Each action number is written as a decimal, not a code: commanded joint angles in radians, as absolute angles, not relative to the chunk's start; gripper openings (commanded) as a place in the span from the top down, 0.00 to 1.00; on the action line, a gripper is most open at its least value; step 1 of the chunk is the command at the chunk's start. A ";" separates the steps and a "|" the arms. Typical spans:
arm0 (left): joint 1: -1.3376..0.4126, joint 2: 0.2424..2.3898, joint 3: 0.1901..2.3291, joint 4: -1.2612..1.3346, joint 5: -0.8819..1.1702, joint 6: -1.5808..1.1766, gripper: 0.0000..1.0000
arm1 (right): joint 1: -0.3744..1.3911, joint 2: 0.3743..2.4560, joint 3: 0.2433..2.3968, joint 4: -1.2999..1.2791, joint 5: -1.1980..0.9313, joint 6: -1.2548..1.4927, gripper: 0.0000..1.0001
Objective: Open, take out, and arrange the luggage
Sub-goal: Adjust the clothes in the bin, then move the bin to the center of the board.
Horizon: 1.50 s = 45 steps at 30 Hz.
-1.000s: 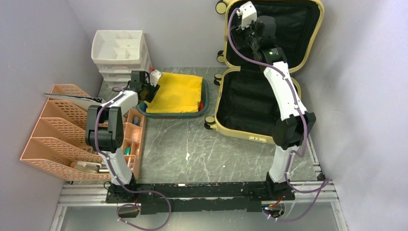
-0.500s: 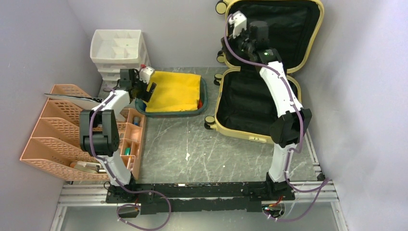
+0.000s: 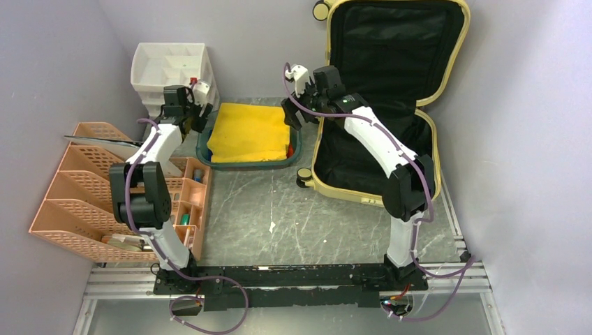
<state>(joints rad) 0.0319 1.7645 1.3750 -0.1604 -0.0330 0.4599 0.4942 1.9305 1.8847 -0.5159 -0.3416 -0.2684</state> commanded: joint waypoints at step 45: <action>-0.145 1.884 1.234 -0.131 -0.093 0.529 0.38 | 0.410 2.250 1.969 -0.419 0.081 -0.114 0.84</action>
